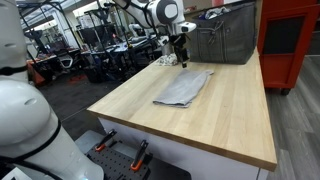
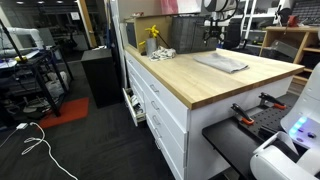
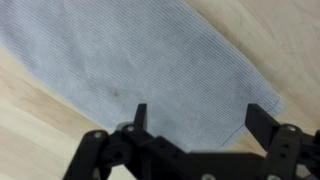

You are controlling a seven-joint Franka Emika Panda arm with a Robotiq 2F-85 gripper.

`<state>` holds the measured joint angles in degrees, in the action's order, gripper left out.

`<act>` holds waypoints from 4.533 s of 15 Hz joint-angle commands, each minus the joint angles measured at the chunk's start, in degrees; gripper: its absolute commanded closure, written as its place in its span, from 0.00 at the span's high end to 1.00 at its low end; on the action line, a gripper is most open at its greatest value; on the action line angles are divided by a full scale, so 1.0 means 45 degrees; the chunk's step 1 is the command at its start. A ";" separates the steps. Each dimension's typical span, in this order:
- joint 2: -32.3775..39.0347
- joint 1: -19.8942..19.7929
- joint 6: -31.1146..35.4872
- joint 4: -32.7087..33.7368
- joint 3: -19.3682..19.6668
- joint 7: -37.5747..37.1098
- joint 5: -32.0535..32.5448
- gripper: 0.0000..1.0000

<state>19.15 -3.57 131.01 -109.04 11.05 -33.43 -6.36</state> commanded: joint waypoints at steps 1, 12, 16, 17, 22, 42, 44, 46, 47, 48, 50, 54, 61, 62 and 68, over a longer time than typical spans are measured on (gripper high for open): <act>-0.1003 -0.0354 -0.0489 -0.1325 -0.0081 0.0088 -0.0721 1.00; -0.2451 -0.0665 0.1635 -0.5110 0.0219 0.0570 -0.0314 1.00; -0.2933 -0.0947 0.1689 -0.5937 0.0271 0.0669 -0.0622 1.00; -0.3151 -0.1042 0.1548 -0.6127 0.0287 0.0697 -0.0726 1.00; -0.3611 -0.1248 0.1450 -0.6703 0.0180 0.0409 -0.1115 1.00; -0.3401 -0.1544 0.1064 -0.7226 0.0329 -0.0003 -0.1963 1.00; -0.3416 -0.1586 0.1199 -0.7370 0.0306 0.0083 -0.2348 1.00; -0.3424 -0.1617 0.1218 -0.7434 0.0326 0.0026 -0.2679 1.00; -0.3403 -0.1649 0.1268 -0.7453 0.0346 0.0083 -0.2873 1.00; -0.3375 -0.1694 0.1277 -0.7468 0.0379 0.0115 -0.3060 1.00; -0.3298 -0.1841 0.1340 -0.7505 0.0492 0.0121 -0.3402 1.00; -0.2996 -0.2278 0.1377 -0.7563 0.0752 0.0732 -0.4499 1.00; -0.2613 -0.2551 0.1333 -0.7402 0.0776 0.1664 -0.6141 1.00; -0.2608 -0.2585 0.1348 -0.7389 0.0789 0.1899 -0.6424 1.00; -0.2610 -0.2825 0.1368 -0.7377 0.0898 0.3102 -0.7735 0.51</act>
<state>7.53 -15.54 136.93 -142.31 14.91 -23.27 -38.03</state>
